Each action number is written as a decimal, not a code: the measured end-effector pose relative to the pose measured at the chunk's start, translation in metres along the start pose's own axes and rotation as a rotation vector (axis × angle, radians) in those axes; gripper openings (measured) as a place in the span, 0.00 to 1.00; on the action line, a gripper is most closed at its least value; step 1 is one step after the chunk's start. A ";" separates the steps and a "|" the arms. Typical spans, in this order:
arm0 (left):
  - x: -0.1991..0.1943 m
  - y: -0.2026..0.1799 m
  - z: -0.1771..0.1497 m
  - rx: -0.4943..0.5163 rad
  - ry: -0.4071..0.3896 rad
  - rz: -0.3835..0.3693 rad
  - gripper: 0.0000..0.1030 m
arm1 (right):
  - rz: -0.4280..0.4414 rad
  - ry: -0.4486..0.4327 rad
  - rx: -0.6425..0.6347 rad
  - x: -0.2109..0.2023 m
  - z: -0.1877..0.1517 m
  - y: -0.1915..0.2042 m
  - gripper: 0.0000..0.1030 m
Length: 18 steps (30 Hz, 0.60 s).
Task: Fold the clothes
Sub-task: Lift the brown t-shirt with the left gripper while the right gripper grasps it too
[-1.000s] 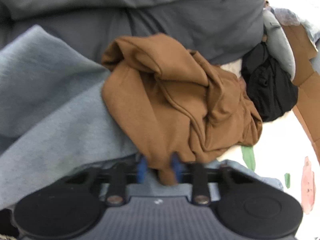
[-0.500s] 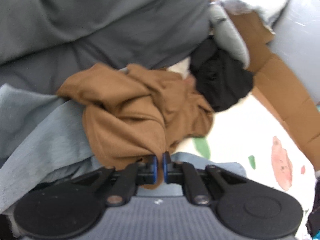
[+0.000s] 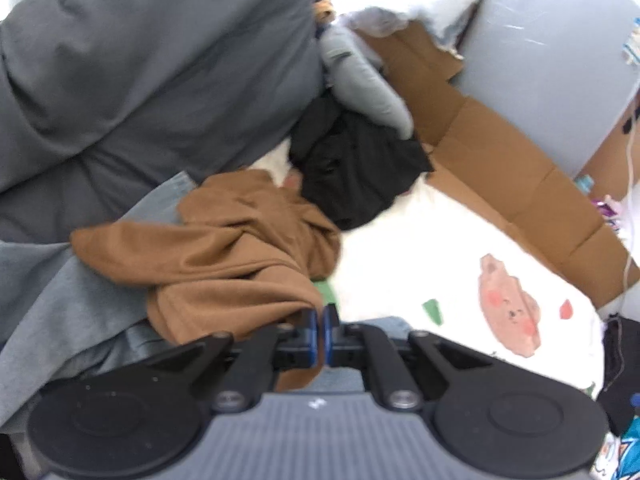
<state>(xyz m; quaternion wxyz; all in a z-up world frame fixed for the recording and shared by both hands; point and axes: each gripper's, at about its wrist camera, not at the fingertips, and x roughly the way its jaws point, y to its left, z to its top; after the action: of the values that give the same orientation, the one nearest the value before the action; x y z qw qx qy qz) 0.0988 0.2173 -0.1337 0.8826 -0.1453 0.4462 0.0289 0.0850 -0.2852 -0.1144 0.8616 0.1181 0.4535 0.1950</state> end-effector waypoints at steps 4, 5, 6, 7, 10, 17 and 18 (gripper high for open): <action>-0.006 -0.027 0.003 0.031 -0.016 -0.030 0.03 | 0.010 -0.010 -0.026 0.001 0.009 0.000 0.82; -0.007 -0.032 0.003 0.039 -0.018 -0.032 0.03 | 0.015 -0.013 -0.023 0.002 0.011 -0.001 0.82; -0.007 -0.037 0.002 0.043 -0.017 -0.034 0.03 | 0.020 -0.016 -0.021 0.004 0.013 -0.001 0.82; -0.008 -0.041 0.002 0.044 -0.015 -0.038 0.03 | 0.025 -0.020 -0.020 0.005 0.014 -0.001 0.82; -0.012 -0.052 -0.001 0.060 -0.008 -0.050 0.03 | 0.032 -0.039 -0.037 0.010 0.016 0.002 0.82; -0.024 -0.085 -0.008 0.098 0.011 -0.096 0.01 | 0.102 -0.041 -0.072 0.037 0.013 0.025 0.82; -0.026 -0.092 -0.010 0.110 0.014 -0.112 0.01 | 0.119 -0.039 -0.082 0.040 0.011 0.030 0.82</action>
<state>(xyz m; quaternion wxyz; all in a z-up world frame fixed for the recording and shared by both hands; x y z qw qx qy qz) 0.0920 0.1282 -0.0972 0.8864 -0.1217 0.4443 -0.0463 0.1079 -0.2404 -0.1259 0.8614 0.1132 0.4203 0.2618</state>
